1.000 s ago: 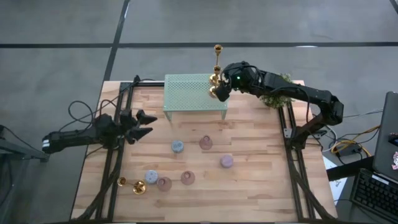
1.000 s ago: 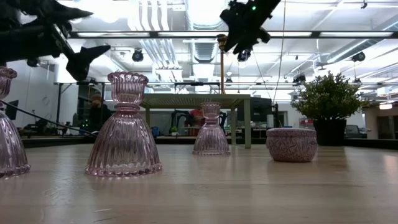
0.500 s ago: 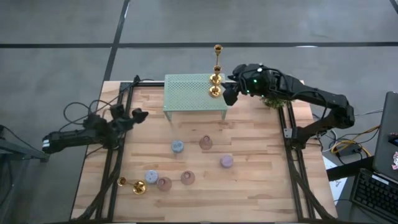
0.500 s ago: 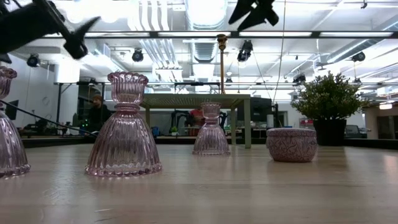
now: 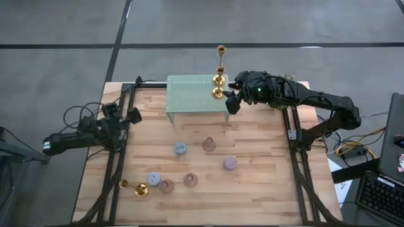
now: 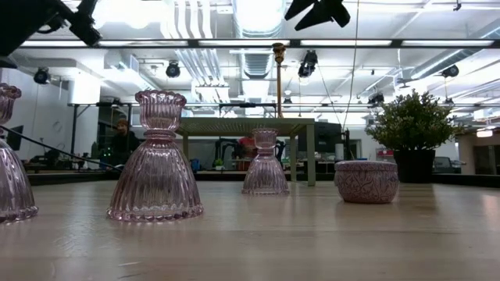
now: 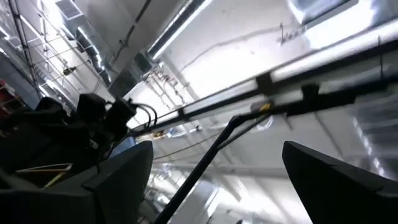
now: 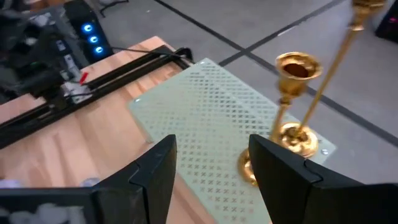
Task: Pick & Place candle stick holders
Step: Put the gold candle holder aligned with the other gold candle holders on the shelf
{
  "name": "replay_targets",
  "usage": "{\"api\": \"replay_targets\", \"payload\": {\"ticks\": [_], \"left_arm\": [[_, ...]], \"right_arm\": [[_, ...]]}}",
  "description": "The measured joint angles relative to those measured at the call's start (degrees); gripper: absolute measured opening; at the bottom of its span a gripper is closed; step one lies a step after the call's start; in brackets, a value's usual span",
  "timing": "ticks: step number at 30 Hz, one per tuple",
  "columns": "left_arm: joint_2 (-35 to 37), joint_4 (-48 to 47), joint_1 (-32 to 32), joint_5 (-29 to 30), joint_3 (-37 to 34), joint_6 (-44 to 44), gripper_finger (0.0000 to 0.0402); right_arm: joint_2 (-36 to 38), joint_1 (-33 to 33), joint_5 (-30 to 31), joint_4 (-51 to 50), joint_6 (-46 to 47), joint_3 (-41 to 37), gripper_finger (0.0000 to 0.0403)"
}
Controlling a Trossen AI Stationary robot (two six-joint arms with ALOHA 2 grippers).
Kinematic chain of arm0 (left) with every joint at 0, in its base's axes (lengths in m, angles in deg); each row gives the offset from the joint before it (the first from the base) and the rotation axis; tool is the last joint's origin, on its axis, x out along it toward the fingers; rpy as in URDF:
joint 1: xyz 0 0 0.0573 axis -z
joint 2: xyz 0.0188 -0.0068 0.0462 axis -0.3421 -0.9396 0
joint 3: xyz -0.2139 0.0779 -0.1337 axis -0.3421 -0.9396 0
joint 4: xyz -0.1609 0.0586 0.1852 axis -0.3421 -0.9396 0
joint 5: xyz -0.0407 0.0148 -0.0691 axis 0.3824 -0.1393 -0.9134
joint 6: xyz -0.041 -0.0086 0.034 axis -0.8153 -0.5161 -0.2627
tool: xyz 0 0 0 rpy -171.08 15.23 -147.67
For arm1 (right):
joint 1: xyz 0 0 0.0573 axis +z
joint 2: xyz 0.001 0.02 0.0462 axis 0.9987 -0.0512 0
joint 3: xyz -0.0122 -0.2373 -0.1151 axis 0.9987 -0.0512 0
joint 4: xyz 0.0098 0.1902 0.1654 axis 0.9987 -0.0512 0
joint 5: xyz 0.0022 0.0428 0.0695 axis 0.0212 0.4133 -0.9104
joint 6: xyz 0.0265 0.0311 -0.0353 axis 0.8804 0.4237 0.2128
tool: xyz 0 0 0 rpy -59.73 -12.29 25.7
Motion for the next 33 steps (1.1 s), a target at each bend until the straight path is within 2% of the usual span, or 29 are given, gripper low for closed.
{"api": "replay_targets", "payload": {"ticks": [4, 8, 11, 14, 17, 20, 23, 27, 30, 33], "left_arm": [[-0.27, -0.46, -0.03, 1.0, 0.41, -2.34, 0.0357], [-1.53, -4.69, 0.0, -1.1, 2.66, -2.52, 0.0324], [-2.77, -13.63, 0.04, -3.06, 6.11, -2.88, 0.0273], [-4.17, -24.49, 0.04, -8.97, 10.89, -3.84, 0.0206], [-5.24, -32.53, 0.04, -14.04, 15.75, -3.67, 0.0143], [-6.07, -38.01, 0.04, -20.69, 20.65, -2.73, 0.0104], [-6.55, -47.87, 0.04, -27.28, 26.57, 0.42, 0.0092], [-7.89, -69.97, 0.04, -33.47, 36.51, 9.6, 0.0098], [-9.46, -87.08, 0.04, -35.54, 44.14, 19.09, 0.0112], [-10.75, -98.02, 0.04, -35.25, 50.63, 28.63, 0.0133]], "right_arm": [[0.19, 2.11, -0.15, -0.11, -0.29, 0.0, 0.0187], [0.62, 4.26, -1.33, -0.28, -0.21, 0.0, 0.0182], [1.36, 6.3, -6.49, -0.3, 0.76, 0.0, 0.0179], [2.27, 8.62, -10.29, -0.22, 1.72, 0.0, 0.0175], [3.01, 10.64, -10.43, -0.13, 3.51, 0.0, 0.0168], [3.24, 11.98, -8.57, 0.34, 7.29, 0.0, 0.016], [2.8, 13.09, -6.64, 0.85, 10.52, 0.0, 0.0152], [0.71, 14.07, -4.18, 2.81, 14.94, 0.0, 0.0142], [-1.34, 14.51, -2.34, 5.74, 18.59, 0.0, 0.0135], [-3.56, 14.73, -2.27, 9.35, 20.52, 0.0, 0.013]]}}
